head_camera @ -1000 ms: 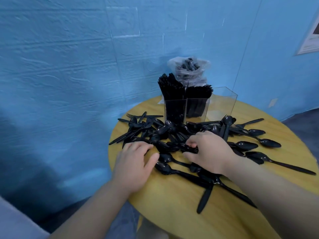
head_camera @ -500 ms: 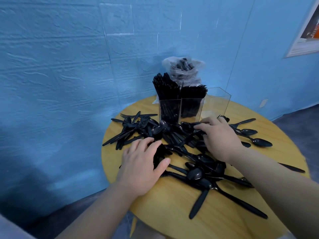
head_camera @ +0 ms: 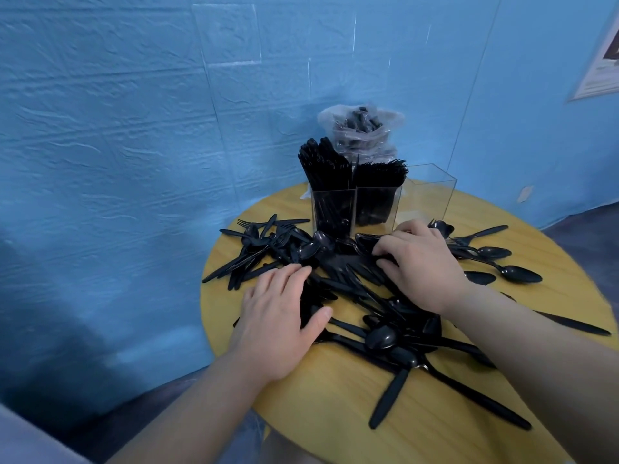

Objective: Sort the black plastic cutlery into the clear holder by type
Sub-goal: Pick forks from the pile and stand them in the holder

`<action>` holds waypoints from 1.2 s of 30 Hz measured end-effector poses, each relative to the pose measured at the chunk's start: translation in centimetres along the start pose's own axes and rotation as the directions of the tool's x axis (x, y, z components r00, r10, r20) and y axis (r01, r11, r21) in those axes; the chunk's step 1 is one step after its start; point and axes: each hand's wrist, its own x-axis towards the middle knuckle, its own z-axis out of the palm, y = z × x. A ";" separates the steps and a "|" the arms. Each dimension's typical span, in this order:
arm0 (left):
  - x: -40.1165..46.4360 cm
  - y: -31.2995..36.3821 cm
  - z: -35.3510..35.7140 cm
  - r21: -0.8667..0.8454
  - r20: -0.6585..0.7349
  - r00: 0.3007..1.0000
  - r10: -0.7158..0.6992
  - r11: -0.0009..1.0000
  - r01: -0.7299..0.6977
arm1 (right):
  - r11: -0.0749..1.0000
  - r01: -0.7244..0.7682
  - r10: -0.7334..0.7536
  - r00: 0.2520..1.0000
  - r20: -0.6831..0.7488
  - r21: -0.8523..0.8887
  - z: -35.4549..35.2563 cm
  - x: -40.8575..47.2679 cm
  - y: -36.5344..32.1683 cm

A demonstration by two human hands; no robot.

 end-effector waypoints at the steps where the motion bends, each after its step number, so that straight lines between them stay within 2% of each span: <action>1: 0.0 0.0 0.0 -0.016 -0.013 1.000 0.000 1.000 0.000 | 0.999 0.019 -0.018 0.999 -0.046 0.034 -0.1 -0.1 0.0; 4: -0.3 0.1 0.1 -0.059 -0.082 0.997 0.004 0.998 -0.009 | 0.989 0.138 -0.130 0.983 -0.132 0.054 -0.4 -0.3 -0.3; 7: -0.5 0.0 0.3 -0.039 -0.168 0.984 0.055 0.997 -0.062 | 0.961 0.263 -0.254 0.961 -0.109 0.082 -0.6 -0.2 -1.3; 9: -0.5 -0.1 0.5 -0.014 -0.178 0.981 0.073 0.997 -0.077 | 0.945 0.300 -0.292 0.953 -0.083 0.126 -0.6 -0.1 -2.0; 14: -0.3 -0.3 0.8 0.025 -0.191 0.976 0.106 0.994 -0.103 | 0.914 0.275 -0.265 0.961 -0.075 0.299 -0.7 -0.6 -3.2; 19: -0.3 -0.6 0.9 0.015 -0.361 0.922 0.142 0.989 -0.147 | 0.881 0.223 -0.216 0.974 -0.064 0.417 -1.5 -1.5 -5.0; 21: -0.3 -0.9 0.8 -0.037 -0.382 0.920 0.093 0.993 -0.115 | 0.879 0.105 -0.091 0.994 -0.054 0.465 -1.8 -1.5 -4.9; 22: -0.2 -1.0 0.7 -0.070 -0.372 0.927 0.053 0.994 -0.084 | 0.899 0.043 -0.018 0.998 -0.063 0.436 -1.8 -1.3 -4.5; 25: 0.0 -1.1 0.4 -0.175 -0.340 0.937 -0.078 0.984 0.019 | 0.989 -0.080 0.081 0.997 -0.005 0.127 -1.0 -0.6 -2.5; 27: 0.0 -1.2 0.4 -0.235 -0.342 0.926 -0.161 0.969 0.082 | 0.998 -0.054 0.051 0.993 0.104 0.025 -0.2 -0.6 -1.9; 29: 0.0 -1.2 0.4 -0.262 -0.346 0.918 -0.196 0.959 0.107 | 0.999 -0.016 0.011 0.989 0.146 0.029 0.5 -0.4 -2.0; 32: 0.1 -1.2 0.3 -0.320 -0.346 0.907 -0.241 0.939 0.127 | 0.996 0.009 -0.018 0.995 0.094 0.091 0.4 0.8 -3.1; 36: 0.4 -3.4 -1.1 -0.391 -0.395 0.846 -0.358 0.899 0.198 | 0.982 0.075 -0.077 0.997 0.007 0.174 0.4 3.2 -4.9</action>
